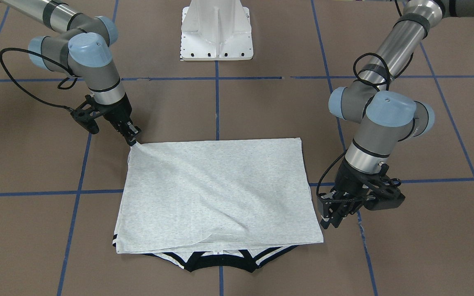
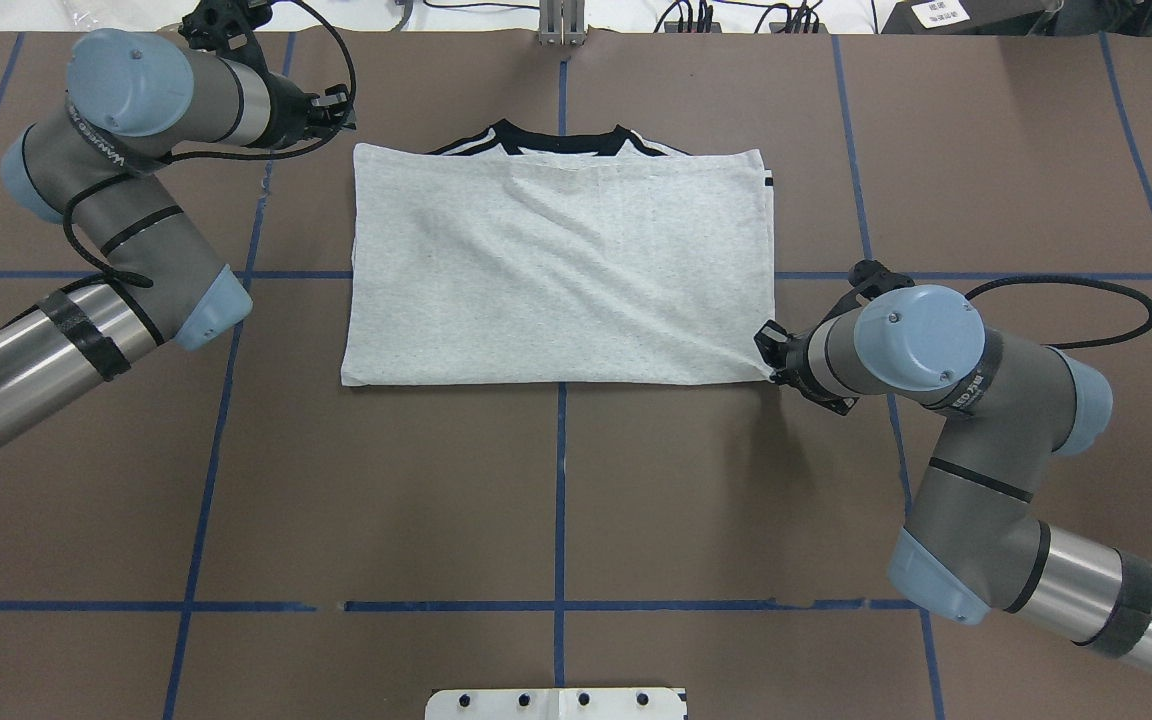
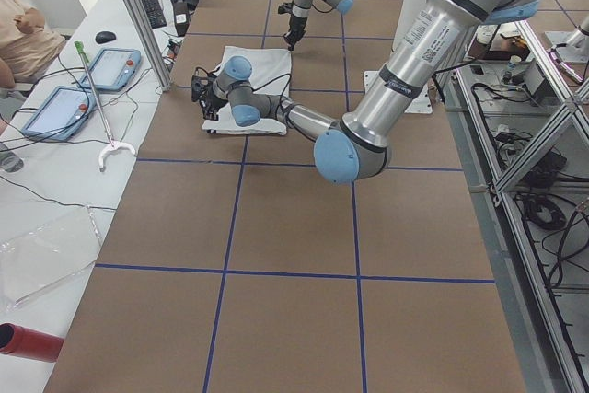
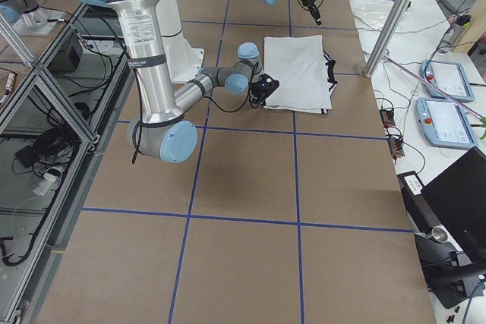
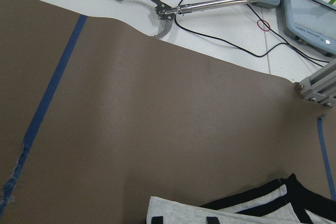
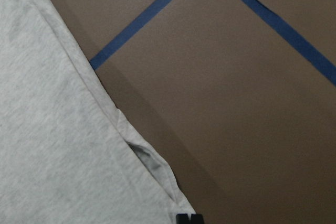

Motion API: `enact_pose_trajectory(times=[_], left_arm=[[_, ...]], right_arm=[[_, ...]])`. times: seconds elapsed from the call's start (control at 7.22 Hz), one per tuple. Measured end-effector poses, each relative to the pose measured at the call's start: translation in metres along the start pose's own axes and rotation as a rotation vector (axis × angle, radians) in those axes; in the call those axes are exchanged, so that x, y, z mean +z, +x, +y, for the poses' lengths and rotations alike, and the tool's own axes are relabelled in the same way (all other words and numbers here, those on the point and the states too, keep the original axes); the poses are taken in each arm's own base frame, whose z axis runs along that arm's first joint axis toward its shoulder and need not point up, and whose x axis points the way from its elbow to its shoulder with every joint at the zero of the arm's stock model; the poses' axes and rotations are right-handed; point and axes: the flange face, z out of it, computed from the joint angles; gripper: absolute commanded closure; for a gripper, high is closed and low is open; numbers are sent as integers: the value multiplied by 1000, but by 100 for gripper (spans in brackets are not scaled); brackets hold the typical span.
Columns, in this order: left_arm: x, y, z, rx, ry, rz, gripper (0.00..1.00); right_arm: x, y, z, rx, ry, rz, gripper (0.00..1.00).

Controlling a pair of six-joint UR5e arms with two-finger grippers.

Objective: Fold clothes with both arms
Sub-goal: 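Drag the folded shirt's corner toward the robot with the right gripper, rotating it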

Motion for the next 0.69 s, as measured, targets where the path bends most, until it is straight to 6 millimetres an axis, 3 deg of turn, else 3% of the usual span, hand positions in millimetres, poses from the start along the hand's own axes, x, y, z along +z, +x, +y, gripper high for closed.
enact_pose_trajectory(times=[0.42,0.69], left_arm=[[-11,10,4,4,-43,39,62],[-32,19,13,12,-103,96,62]], right_arm=[[-44,39,13,-21,-82,-3,100],[-69,79,54,-76,-170,27,100]])
